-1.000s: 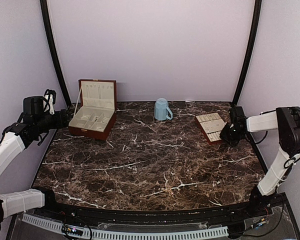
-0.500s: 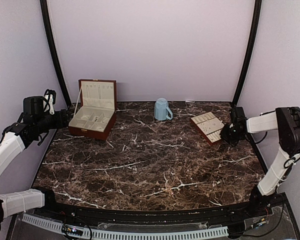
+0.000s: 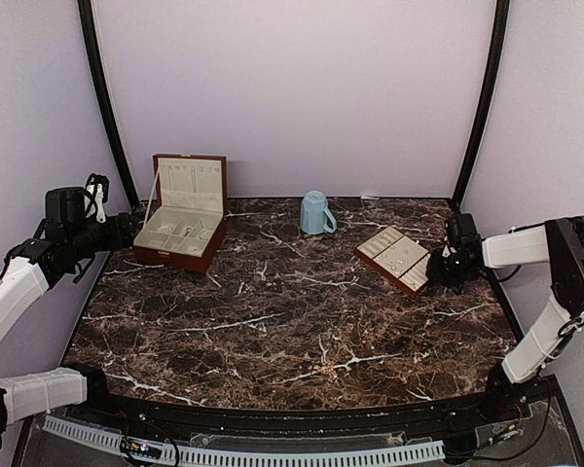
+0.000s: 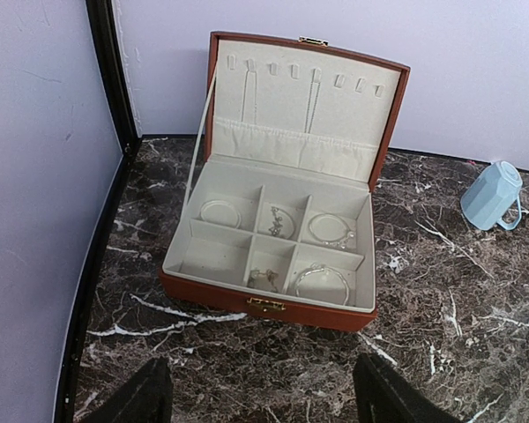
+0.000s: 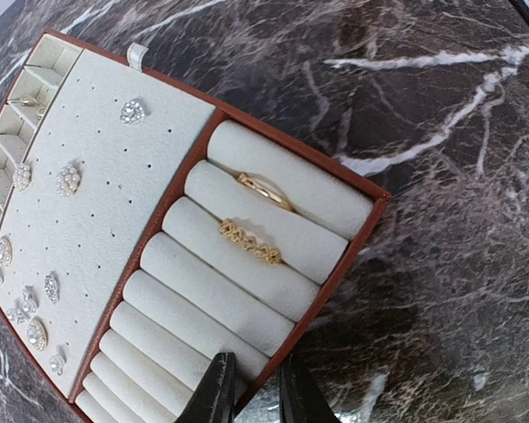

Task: Organize the mixed jewelry
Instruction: Move to the center of the board in the compartment layer.

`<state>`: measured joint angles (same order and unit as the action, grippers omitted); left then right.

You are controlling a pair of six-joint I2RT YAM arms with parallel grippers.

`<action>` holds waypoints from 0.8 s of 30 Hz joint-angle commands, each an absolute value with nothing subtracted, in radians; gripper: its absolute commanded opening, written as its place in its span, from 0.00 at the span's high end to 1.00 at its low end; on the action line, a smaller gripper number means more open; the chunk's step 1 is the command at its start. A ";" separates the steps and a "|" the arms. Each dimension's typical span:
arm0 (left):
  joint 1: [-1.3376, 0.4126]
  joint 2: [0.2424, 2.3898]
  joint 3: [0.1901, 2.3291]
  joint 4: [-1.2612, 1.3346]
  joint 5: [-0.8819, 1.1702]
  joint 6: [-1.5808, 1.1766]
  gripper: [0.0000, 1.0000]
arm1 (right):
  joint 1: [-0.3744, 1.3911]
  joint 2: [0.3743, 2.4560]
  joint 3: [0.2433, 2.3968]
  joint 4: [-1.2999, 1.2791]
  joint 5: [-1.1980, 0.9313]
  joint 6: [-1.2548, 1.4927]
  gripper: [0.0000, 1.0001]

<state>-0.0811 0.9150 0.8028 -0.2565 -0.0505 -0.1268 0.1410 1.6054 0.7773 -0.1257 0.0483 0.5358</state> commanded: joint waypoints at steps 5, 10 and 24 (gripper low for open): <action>-0.077 0.914 0.795 -0.248 -0.058 -0.125 0.27 | 0.255 1.585 0.773 -0.144 0.027 0.414 0.82; -0.078 0.913 0.795 -0.249 -0.058 -0.124 0.27 | 0.329 1.593 0.799 -0.128 0.014 0.365 0.81; -0.077 0.917 0.794 -0.250 -0.058 -0.125 0.27 | 0.491 1.756 0.949 -0.110 -0.061 0.257 0.81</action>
<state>-0.0811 0.9169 0.8028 -0.2565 -0.0505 -0.1268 0.4431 1.7061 0.8959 -0.1295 -0.0139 0.3004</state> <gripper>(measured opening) 0.732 0.187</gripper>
